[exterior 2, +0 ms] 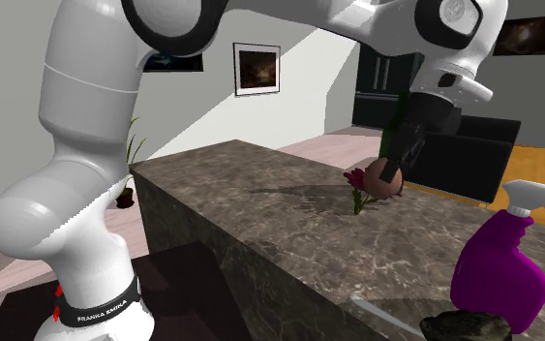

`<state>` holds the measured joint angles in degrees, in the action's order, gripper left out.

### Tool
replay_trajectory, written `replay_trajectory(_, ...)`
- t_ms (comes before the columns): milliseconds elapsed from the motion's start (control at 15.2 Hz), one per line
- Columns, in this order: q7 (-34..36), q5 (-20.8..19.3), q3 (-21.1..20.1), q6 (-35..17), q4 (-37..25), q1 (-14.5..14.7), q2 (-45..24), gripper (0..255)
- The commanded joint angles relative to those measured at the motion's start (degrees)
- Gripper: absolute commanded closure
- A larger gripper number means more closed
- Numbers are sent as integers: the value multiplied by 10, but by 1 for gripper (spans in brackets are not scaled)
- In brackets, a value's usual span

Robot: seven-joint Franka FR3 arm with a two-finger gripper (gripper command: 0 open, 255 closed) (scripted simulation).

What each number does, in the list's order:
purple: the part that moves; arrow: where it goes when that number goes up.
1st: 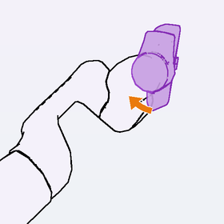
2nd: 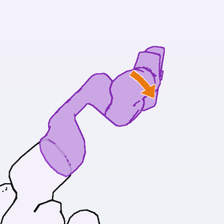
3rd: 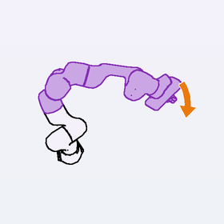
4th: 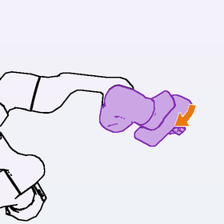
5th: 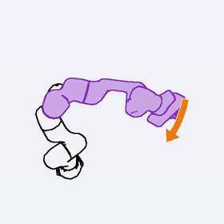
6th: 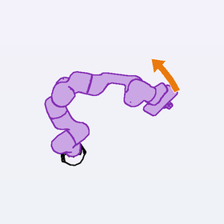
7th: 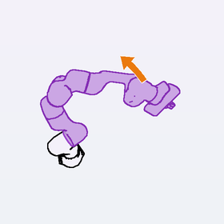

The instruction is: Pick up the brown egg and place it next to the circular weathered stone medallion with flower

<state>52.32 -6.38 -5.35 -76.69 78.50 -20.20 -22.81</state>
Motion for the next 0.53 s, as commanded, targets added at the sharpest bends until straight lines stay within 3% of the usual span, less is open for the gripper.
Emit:
replay_trajectory(0,-9,-4,3,5,-25,-4,-18,255)
replay_trajectory(462,-4,-3,3,-47,27,-6,-20,255)
